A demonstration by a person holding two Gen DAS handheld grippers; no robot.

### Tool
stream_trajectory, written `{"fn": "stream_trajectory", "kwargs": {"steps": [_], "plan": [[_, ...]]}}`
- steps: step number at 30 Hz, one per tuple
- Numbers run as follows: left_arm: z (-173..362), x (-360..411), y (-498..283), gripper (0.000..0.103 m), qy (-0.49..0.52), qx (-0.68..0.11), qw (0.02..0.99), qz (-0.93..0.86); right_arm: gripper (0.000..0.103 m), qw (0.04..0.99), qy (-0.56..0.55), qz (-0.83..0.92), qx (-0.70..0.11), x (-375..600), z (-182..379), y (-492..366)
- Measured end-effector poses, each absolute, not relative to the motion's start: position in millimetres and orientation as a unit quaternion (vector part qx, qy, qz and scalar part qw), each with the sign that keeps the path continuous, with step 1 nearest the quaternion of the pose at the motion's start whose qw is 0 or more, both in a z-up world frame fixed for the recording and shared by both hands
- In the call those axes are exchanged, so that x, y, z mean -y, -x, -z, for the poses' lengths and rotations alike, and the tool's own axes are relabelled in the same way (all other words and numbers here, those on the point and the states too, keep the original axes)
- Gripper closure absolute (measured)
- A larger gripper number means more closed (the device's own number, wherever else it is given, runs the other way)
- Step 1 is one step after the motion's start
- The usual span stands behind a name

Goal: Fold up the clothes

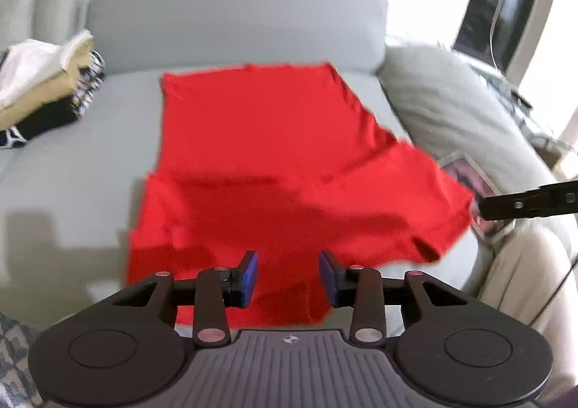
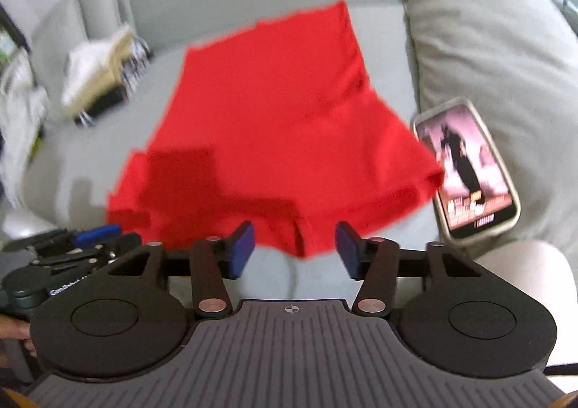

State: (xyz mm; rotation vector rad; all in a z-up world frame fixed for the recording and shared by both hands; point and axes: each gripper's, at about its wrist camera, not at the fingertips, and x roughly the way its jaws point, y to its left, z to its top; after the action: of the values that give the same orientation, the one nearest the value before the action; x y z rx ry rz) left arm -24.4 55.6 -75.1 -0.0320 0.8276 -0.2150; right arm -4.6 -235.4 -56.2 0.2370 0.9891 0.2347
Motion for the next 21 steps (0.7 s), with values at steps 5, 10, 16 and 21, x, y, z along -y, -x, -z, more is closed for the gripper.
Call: {"fn": "stream_trajectory", "kwargs": {"steps": [5, 10, 16, 21], "plan": [[53.2, -76.3, 20.8, 0.062, 0.075, -0.387, 0.915, 0.082, 0.04, 0.884, -0.142, -0.106, -0.433, 248.9, 24.7, 1.4], [23.1, -98.3, 13.2, 0.059, 0.094, -0.353, 0.929, 0.066, 0.04, 0.896, -0.178, -0.115, -0.391, 263.9, -13.8, -8.2], [-2.1, -114.7, -1.5, 0.057, 0.094, -0.32, 0.941, 0.055, 0.038, 0.923, -0.162, -0.1, -0.333, 274.7, -58.5, -26.2], [-15.0, -123.6, -38.4, 0.059, 0.076, -0.307, 0.947, 0.05, 0.038, 0.927, -0.159, -0.109, -0.322, 275.8, -72.5, -59.4]]}}
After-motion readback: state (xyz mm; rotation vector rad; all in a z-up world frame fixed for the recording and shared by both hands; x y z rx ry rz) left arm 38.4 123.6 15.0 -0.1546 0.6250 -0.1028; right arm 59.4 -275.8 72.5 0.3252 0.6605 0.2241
